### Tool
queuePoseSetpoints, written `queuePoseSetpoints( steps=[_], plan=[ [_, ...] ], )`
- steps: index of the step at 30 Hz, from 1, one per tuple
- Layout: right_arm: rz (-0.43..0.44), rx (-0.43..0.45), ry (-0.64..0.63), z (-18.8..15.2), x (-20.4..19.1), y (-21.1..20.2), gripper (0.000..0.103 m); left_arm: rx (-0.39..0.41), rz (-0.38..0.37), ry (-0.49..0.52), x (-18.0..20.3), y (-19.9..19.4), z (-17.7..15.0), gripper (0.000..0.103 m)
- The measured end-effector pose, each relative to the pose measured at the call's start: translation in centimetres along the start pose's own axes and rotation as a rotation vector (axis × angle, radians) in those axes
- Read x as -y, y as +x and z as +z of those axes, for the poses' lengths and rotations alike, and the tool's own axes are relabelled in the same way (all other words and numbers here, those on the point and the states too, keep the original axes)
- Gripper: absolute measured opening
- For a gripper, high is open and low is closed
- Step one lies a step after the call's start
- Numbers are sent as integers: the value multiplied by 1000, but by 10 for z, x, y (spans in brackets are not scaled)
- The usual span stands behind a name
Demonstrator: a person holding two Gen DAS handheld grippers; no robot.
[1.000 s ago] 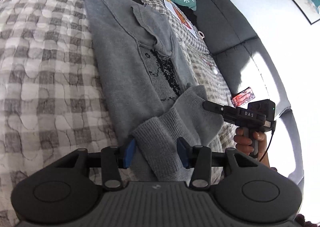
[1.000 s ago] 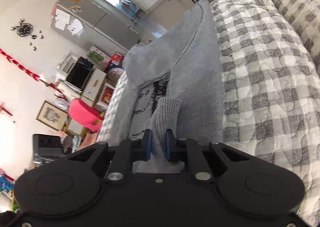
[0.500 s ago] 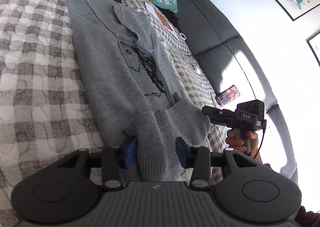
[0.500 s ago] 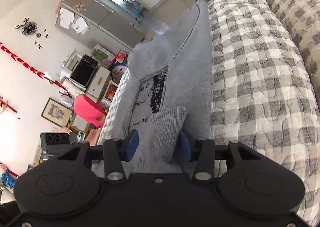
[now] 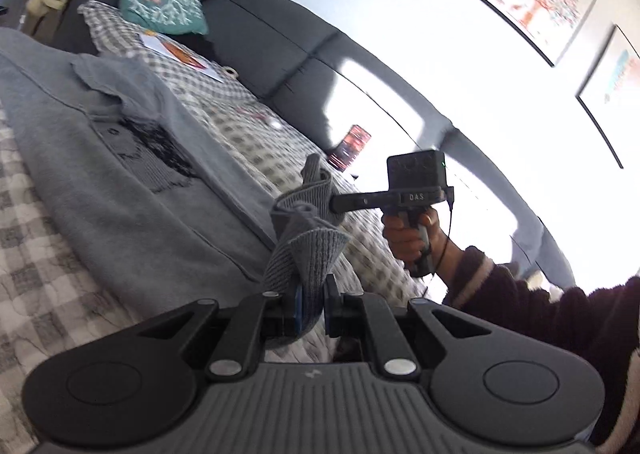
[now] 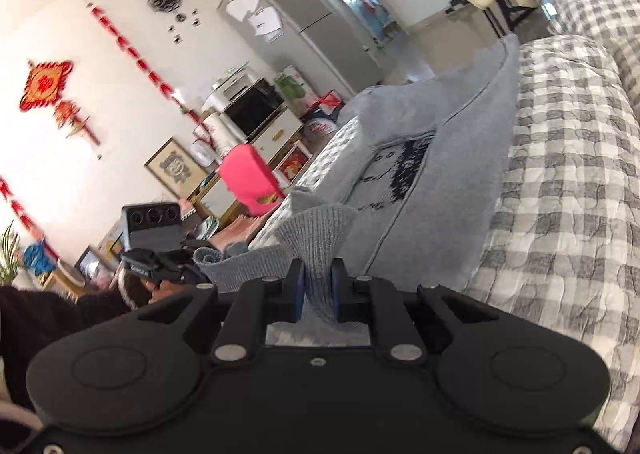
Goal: Fold clothes
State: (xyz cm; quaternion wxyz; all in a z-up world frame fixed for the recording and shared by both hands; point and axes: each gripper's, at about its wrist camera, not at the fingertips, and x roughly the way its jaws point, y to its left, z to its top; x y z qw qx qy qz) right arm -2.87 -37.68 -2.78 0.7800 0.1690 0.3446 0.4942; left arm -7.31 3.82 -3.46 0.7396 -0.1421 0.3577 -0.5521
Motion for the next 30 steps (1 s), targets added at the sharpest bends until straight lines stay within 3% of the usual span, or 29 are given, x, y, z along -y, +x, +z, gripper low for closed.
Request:
queuePoseSetpoints(
  steps=[5, 8, 10, 14, 19, 21, 27, 30],
  plan=[
    [-112, -111, -94, -29, -27, -15, 37, -186, 5, 47, 4, 15, -19, 10],
    [-145, -155, -141, -46, -43, -21, 39, -229, -39, 39, 3, 16, -21, 12],
    [-167, -166, -180, -53, -54, -25, 41, -256, -43, 93, 11, 15, -24, 34],
    [-180, -163, -234, -59, -73, -14, 41, -253, -24, 115, 14, 22, -23, 38],
    [-365, -213, -225, -53, -78, 31, 38, -214, 23, 107, 15, 30, -17, 38],
    [-402, -224, -210, -51, -76, 43, 30, -188, 55, 88, 14, 30, -13, 38],
    [-508, -253, -261, -57, -89, 62, 29, -146, 125, 60, 13, 24, -8, 38],
    [-609, -286, -363, -63, -99, 82, 12, -142, 135, 53, 11, 21, -8, 38]
  ],
)
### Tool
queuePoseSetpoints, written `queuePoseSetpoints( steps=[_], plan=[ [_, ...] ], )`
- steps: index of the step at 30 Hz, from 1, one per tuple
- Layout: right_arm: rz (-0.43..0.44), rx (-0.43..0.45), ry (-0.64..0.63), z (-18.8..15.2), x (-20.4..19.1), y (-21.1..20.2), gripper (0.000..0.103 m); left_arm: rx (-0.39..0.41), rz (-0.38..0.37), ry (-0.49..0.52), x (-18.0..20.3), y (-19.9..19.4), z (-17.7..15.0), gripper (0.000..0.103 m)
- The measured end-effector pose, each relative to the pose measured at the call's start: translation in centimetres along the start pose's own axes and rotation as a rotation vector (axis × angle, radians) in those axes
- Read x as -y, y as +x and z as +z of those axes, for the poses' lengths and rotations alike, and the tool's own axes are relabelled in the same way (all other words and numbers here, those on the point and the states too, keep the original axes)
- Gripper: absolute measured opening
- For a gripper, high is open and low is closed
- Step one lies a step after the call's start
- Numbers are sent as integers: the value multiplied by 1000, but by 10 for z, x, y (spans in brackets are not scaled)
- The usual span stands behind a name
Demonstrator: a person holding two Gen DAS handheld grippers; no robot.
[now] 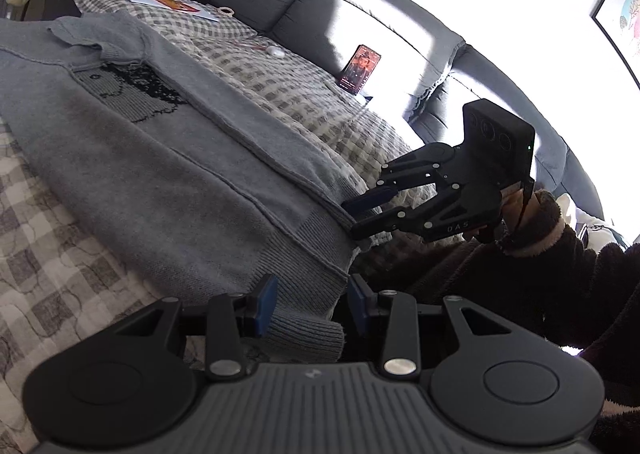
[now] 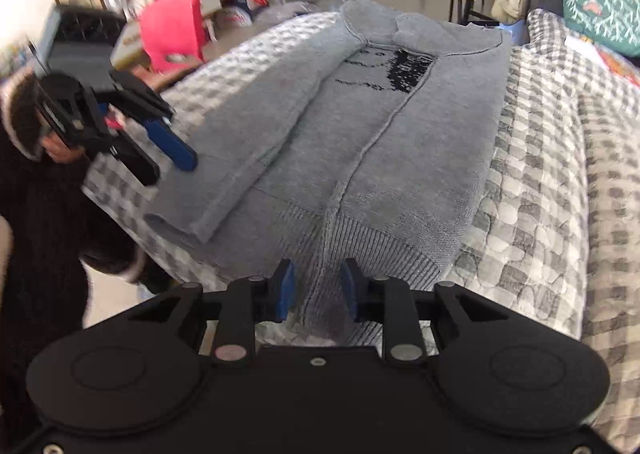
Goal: Fold clothes
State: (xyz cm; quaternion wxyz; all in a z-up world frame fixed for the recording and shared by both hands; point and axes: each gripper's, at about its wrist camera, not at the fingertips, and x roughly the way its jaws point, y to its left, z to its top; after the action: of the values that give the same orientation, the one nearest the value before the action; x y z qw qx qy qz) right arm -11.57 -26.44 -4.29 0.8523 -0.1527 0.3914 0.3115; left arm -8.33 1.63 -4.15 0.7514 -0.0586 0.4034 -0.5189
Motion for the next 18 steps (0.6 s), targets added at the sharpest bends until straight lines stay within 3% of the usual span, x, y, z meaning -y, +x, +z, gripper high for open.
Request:
queuePoseSetpoints(
  steps=[2, 8, 12, 13, 16, 18],
  plan=[
    [2, 10, -11, 2, -4, -4, 5, -2, 6, -5, -2, 0, 0, 38],
    [99, 97, 14, 10, -4, -21, 5, -2, -8, 12, 2, -2, 1, 38],
    [64, -4, -10, 8, -8, 9, 6, -14, 4, 13, 2, 2, 0, 39],
    [66, -18, -14, 7, -8, 13, 7, -17, 4, 15, 2, 3, -1, 39],
    [140, 14, 13, 8, -2, -4, 27, -22, 5, 25, 4, 4, -1, 39],
    [172, 59, 42, 5, 5, -13, 29, -20, -2, 39, 7, 3, 0, 39]
  ],
)
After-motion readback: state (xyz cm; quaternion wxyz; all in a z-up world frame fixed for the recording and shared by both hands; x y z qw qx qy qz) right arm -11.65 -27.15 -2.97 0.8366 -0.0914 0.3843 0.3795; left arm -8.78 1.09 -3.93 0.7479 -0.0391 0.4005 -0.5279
